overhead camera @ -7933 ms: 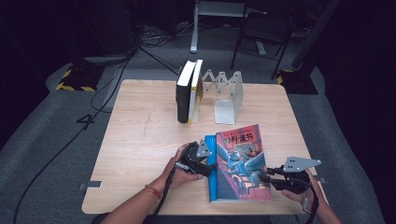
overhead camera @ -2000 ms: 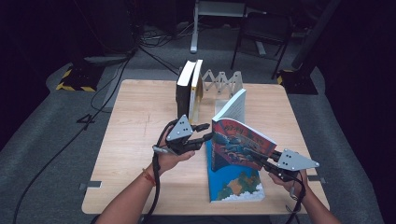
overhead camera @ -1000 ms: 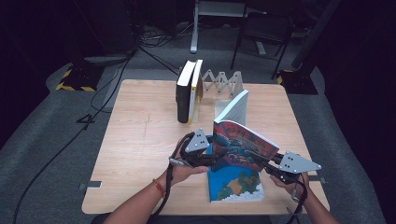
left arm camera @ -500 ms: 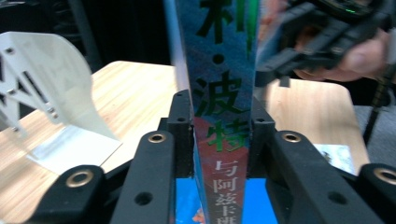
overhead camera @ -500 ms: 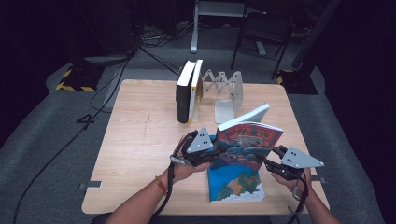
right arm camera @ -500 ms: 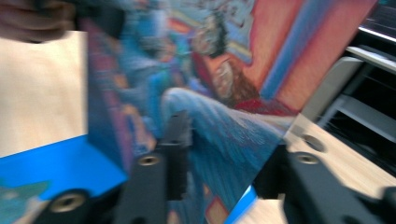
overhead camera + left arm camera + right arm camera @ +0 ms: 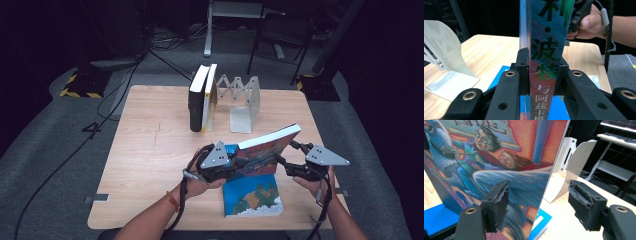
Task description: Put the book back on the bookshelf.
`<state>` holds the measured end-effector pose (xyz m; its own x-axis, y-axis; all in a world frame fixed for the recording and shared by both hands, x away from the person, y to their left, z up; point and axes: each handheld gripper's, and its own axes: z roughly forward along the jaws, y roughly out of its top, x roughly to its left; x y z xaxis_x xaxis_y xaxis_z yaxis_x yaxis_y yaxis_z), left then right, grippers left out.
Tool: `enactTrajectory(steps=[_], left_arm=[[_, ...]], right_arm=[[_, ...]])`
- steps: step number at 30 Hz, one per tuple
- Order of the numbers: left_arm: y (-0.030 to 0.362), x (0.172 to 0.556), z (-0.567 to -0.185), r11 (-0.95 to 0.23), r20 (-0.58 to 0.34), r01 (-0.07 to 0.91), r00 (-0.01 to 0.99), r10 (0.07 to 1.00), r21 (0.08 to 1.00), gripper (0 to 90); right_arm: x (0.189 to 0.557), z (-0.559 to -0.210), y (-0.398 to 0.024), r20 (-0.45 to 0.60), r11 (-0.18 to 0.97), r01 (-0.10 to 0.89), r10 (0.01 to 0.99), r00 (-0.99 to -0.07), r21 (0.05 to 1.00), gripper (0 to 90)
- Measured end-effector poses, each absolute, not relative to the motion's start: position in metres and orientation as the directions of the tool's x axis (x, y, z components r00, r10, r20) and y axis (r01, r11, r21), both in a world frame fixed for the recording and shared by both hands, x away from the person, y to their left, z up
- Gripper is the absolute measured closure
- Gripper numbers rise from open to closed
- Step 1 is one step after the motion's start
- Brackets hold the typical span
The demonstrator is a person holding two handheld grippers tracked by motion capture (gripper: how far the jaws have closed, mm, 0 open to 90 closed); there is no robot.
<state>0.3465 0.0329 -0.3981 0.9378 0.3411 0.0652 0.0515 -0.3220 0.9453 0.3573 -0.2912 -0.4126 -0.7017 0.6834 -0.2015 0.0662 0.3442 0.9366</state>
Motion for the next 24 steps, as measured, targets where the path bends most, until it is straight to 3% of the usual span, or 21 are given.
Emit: enactTrajectory(steps=[10,16,24], left_arm=[[0.024,0.352,-0.386,-0.276,0.059,0.043,0.934,0.351,0.960,69.1],[0.011,0.350,-0.364,-0.254,0.096,-0.002,0.928,0.360,0.967,59.9],[0.003,0.347,-0.347,-0.251,0.113,-0.015,0.917,0.383,0.968,56.6]], right_arm=[[0.361,-0.410,-0.281,-0.175,0.336,0.073,0.649,-0.740,0.939,39.7],[0.361,-0.410,-0.279,-0.177,0.335,0.073,0.657,-0.733,0.939,40.0],[0.360,-0.409,-0.277,-0.182,0.339,0.073,0.661,-0.728,0.938,39.9]])
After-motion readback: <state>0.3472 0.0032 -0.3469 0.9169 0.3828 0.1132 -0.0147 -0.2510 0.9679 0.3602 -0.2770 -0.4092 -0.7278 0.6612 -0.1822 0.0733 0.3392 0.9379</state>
